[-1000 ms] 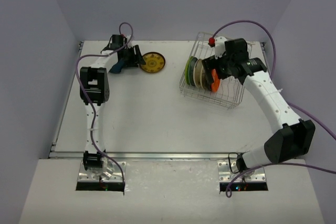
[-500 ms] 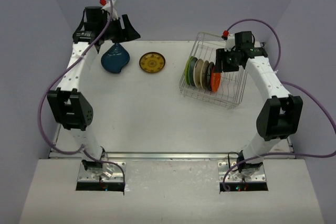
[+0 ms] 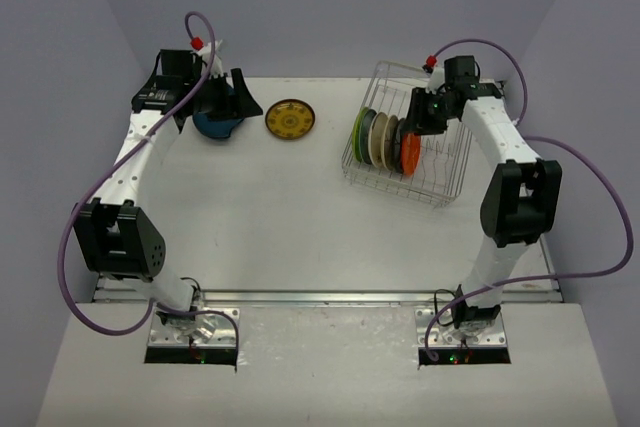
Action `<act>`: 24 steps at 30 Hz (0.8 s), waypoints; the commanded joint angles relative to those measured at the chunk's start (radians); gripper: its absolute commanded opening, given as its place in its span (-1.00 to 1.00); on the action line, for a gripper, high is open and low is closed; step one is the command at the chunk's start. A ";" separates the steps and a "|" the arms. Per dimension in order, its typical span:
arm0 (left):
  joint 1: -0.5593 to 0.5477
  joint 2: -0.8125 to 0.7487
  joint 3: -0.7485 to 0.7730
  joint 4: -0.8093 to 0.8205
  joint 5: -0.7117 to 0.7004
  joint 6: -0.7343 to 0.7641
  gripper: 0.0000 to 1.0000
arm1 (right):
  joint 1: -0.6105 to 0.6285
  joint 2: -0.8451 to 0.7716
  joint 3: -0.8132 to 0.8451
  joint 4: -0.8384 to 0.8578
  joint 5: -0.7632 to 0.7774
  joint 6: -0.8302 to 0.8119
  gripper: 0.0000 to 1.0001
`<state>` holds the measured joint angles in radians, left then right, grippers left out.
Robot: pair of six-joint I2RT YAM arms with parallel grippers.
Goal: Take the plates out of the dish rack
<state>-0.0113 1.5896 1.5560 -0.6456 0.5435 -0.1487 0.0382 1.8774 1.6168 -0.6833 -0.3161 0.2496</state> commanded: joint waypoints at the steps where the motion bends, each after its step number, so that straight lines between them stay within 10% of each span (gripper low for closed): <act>1: 0.011 -0.033 0.013 0.030 -0.014 0.021 0.31 | 0.003 0.024 0.050 0.016 0.030 0.033 -0.25; 17: 0.011 -0.002 0.017 0.032 -0.007 -0.019 0.53 | -0.010 -0.050 -0.023 -0.031 -0.063 0.098 -0.99; 24: 0.011 -0.002 0.042 0.026 -0.012 -0.034 0.59 | -0.098 -0.111 0.069 -0.105 -0.186 0.117 -1.00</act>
<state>-0.0113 1.5898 1.5562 -0.6472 0.5308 -0.1637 -0.0081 1.8568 1.5976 -0.7630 -0.3941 0.3458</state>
